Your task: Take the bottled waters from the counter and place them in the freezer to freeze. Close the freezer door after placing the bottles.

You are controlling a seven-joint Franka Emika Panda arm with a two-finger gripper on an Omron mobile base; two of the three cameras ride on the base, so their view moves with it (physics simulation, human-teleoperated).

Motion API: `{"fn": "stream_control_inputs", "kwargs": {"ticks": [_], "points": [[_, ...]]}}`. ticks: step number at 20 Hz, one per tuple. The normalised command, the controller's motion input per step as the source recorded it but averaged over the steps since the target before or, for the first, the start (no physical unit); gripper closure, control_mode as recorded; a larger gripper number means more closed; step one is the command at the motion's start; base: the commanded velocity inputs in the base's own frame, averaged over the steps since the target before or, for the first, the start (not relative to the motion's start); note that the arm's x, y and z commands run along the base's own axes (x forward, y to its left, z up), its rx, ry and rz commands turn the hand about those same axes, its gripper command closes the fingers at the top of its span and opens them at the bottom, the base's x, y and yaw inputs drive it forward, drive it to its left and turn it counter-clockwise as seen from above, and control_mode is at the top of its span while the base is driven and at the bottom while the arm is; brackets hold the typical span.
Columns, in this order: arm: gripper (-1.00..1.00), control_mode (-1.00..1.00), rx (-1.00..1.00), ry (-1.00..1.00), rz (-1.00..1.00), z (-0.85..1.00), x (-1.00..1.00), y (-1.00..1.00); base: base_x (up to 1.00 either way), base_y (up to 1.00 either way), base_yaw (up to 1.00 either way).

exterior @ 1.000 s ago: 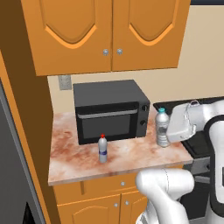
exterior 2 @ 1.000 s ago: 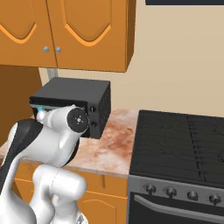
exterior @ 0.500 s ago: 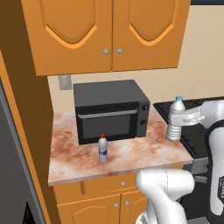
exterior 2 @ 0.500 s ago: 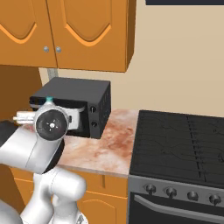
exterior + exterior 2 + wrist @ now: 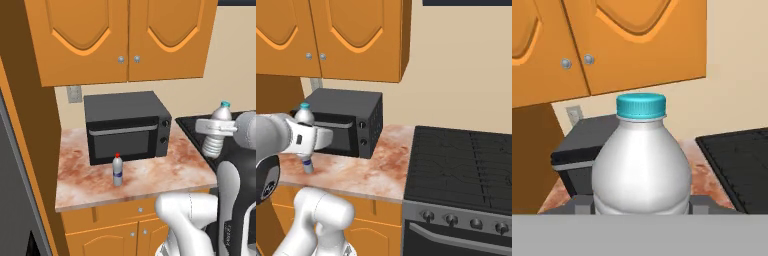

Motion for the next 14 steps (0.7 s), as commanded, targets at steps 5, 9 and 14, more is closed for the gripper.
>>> {"fn": "stream_control_inputs", "kwargs": {"ticks": [5,9,14], "points": [[1.0,-1.0,-0.32,-0.45,-0.11,-0.04,-0.29,0.02,0.0,0.0,0.0],[1.0,-1.0,-0.34,-0.15,0.0,-0.12,-0.04,0.03,0.0,0.0,0.0],[1.0,-1.0,-0.09,-0.04,0.0,-0.18,-0.01,0.0,0.0,0.0,0.0]]}}
